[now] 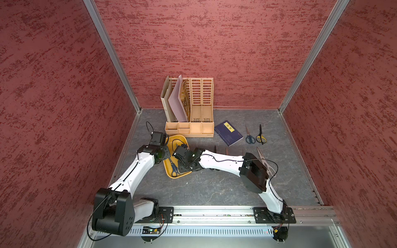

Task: Take the scissors out of the storage box
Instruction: Pick up the scissors from the storage box.

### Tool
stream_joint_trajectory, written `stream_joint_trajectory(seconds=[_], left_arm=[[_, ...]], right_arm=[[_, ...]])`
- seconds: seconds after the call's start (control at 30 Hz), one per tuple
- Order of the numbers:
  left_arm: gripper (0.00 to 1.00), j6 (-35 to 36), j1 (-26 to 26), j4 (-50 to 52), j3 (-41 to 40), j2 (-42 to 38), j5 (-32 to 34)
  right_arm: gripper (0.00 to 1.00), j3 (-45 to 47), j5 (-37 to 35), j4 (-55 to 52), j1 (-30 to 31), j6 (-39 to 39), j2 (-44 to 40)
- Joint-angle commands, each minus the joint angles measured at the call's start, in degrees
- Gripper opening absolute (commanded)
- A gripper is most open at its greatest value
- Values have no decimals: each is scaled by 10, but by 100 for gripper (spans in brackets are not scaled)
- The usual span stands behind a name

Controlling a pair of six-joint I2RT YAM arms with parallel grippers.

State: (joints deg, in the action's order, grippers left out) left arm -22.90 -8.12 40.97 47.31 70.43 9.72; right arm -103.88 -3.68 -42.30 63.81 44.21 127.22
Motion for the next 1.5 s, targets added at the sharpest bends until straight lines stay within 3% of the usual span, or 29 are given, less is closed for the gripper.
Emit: stream_joint_trajectory(seconds=[0.0,0.3,0.73,1.1,1.47], left_arm=[[0,-2,-2,-7,10,-6,11],[0,-2,-1,-5,10,-6,10],[0,-2,6,-12,10,-5,1],[0,-2,9,-9,10,-6,2],[0,-3,27,-5,11,-4,-2]], right_arm=[[50,-27,-11,-10,-1,5,21],[49,-98,-32,-73,-2,-11,75],[49,-132,23,-109,-1,-5,113],[26,-135,-6,-104,0,-6,102],[22,-89,-14,-68,0,-25,-5]])
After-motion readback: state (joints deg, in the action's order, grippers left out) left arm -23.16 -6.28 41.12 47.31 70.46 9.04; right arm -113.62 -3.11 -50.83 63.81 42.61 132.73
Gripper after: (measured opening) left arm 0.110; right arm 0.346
